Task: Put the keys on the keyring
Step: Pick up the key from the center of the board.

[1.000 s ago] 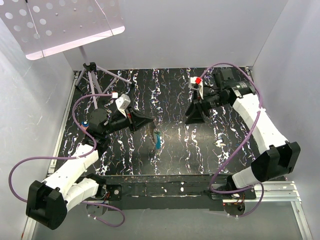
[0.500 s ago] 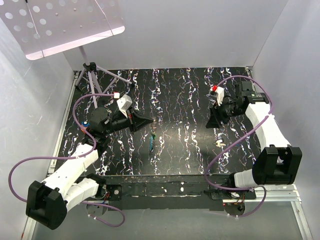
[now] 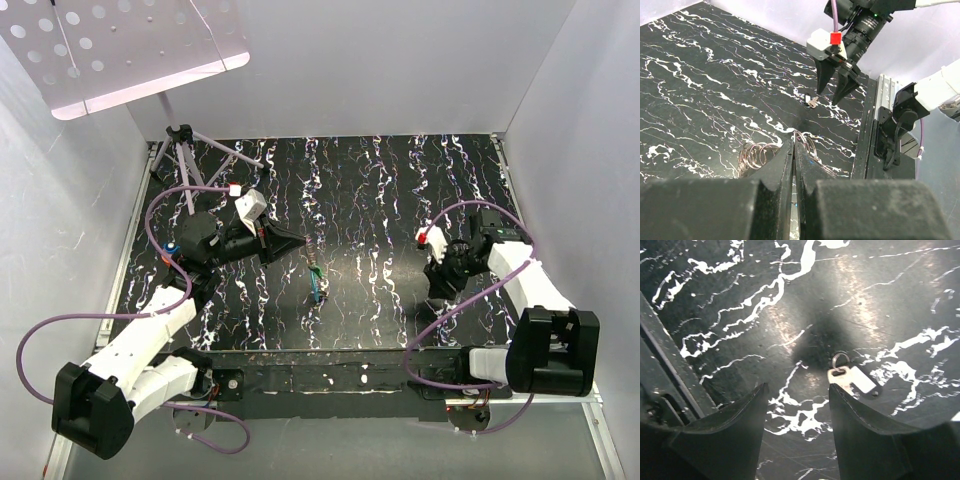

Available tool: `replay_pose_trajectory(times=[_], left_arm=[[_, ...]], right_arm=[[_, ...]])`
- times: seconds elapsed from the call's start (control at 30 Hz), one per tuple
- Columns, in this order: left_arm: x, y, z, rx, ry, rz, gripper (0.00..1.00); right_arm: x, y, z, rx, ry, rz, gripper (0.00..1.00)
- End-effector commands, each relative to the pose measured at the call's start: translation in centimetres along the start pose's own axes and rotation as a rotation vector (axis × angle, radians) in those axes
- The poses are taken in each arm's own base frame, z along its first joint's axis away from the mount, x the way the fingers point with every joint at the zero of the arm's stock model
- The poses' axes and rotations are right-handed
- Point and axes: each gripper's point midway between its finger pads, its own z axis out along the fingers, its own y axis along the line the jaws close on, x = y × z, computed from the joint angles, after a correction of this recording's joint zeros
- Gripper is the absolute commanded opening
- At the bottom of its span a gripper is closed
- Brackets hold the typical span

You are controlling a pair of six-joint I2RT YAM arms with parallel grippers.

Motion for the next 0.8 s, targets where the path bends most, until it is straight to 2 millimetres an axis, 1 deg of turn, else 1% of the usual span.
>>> replay_pose_trajectory(times=[0.0,0.07,0.1,0.13,0.2,0.27,0.67,0.77], left_arm=[[-2.8,-0.8,-0.2,0.015,-0.055,0.075,0.0],[-2.8,-0.7,-0.2,0.011,-0.054,0.077,0.0],[-2.9,-0.8,-0.3,0.01,-0.055,0.08,0.0],[-2.9,-0.8,-0.3,0.01,-0.055,0.08,0.0],[-2.9,-0.9,-0.3,0.012,-0.057,0.079,0.0],[-2.9,-0.9,-0.2,0.015,-0.057,0.078,0.0],[-2.9,-0.9,-0.3,0.015,-0.058,0.075,0.0],[-3.0,-0.9,-0.3,0.014,-0.058,0.076,0.0]], right_arm=[[-1.6,-3.0,-0.7,0.086,-0.112,-0.228,0.58],[-1.5,-2.7,-0.3,0.059,-0.123,-0.262,0.57],[-1.5,-2.8,-0.1,0.06,-0.127,-0.267,0.56],[-1.1,-3.0,0.2,0.069,-0.118,-0.269,0.55],[-0.5,-4.1,0.6,0.117,-0.094,-0.273,0.55],[0.1,-4.6,1.1,0.132,-0.078,-0.281,0.55],[1.1,-5.2,2.5,0.147,-0.072,-0.321,0.57],[1.0,-4.8,2.8,0.122,-0.088,-0.335,0.58]])
